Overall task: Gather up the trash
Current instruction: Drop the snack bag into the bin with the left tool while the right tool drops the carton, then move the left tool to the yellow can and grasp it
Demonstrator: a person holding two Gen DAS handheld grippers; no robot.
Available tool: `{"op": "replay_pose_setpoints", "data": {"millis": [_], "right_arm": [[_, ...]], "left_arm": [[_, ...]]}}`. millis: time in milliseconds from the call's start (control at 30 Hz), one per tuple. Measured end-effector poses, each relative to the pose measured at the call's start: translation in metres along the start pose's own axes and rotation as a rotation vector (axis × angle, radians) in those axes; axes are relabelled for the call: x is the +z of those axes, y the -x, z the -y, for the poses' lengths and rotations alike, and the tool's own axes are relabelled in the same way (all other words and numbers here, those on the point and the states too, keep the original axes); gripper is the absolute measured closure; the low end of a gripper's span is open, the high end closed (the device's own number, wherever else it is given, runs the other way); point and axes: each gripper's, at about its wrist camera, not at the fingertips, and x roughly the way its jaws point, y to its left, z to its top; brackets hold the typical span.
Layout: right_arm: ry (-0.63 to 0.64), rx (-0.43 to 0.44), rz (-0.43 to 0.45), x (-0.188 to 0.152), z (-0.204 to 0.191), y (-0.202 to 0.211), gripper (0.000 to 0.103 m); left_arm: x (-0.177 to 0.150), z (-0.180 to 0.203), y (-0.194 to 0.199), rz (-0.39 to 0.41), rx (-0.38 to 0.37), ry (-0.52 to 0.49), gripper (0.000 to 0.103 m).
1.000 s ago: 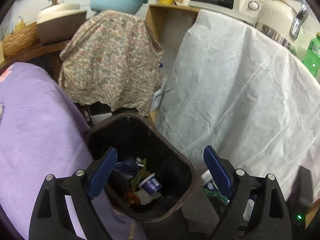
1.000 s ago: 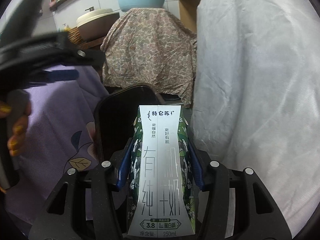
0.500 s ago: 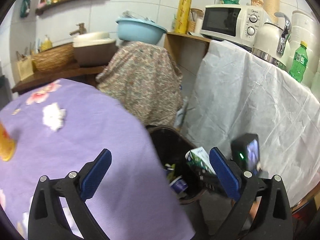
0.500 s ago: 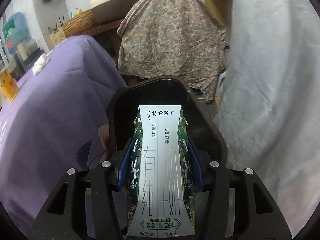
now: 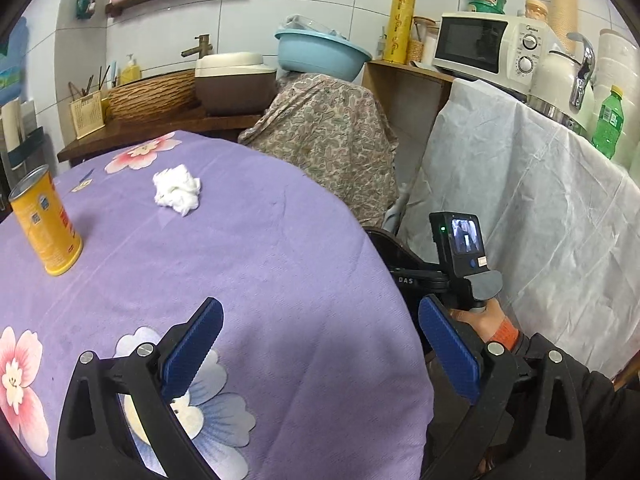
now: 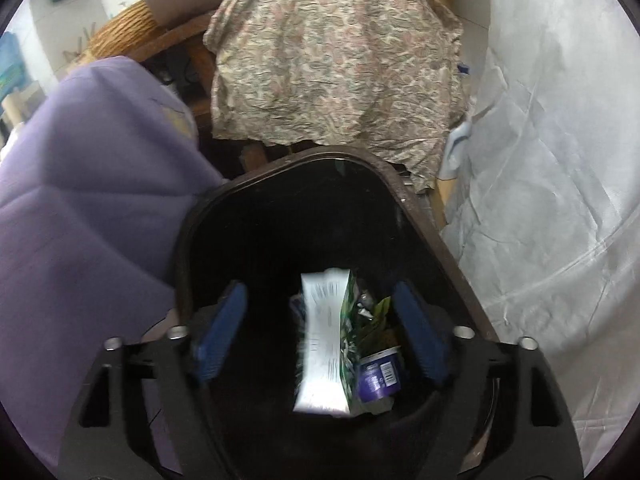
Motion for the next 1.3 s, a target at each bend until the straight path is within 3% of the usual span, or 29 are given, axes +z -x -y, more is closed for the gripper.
{"op": "replay_pose_setpoints", "data": {"millis": [300, 500, 667, 733, 800, 1133, 1300], "right_arm": [[0.045, 0.04, -0.009, -0.024, -0.017, 0.028, 0.024], [0.059, 0.061, 0.063, -0.018, -0.025, 0.069, 0.024], [0.075, 0.098, 0.157, -0.007, -0.045, 0.115, 0.023], [0.088, 0.112, 0.185, -0.005, -0.054, 0.13, 0.015], [0.115, 0.134, 0.218, -0.003, -0.068, 0.146, 0.015], [0.254, 0.229, 0.249, -0.004, -0.134, 0.183, 0.014], [0.313, 0.249, 0.247, -0.013, -0.159, 0.196, 0.014]], "left_arm": [[-0.014, -0.022, -0.001, -0.041, 0.002, 0.03, 0.006], [-0.02, -0.04, 0.01, -0.029, 0.052, 0.029, 0.006], [-0.023, -0.073, 0.024, -0.014, 0.141, 0.059, 0.006], [-0.023, -0.091, 0.03, -0.003, 0.191, 0.079, 0.006], [-0.021, -0.11, 0.035, 0.01, 0.239, 0.105, 0.006], [0.012, -0.201, 0.031, 0.099, 0.503, 0.17, 0.006], [0.037, -0.234, 0.006, 0.085, 0.515, 0.21, 0.006]]}}
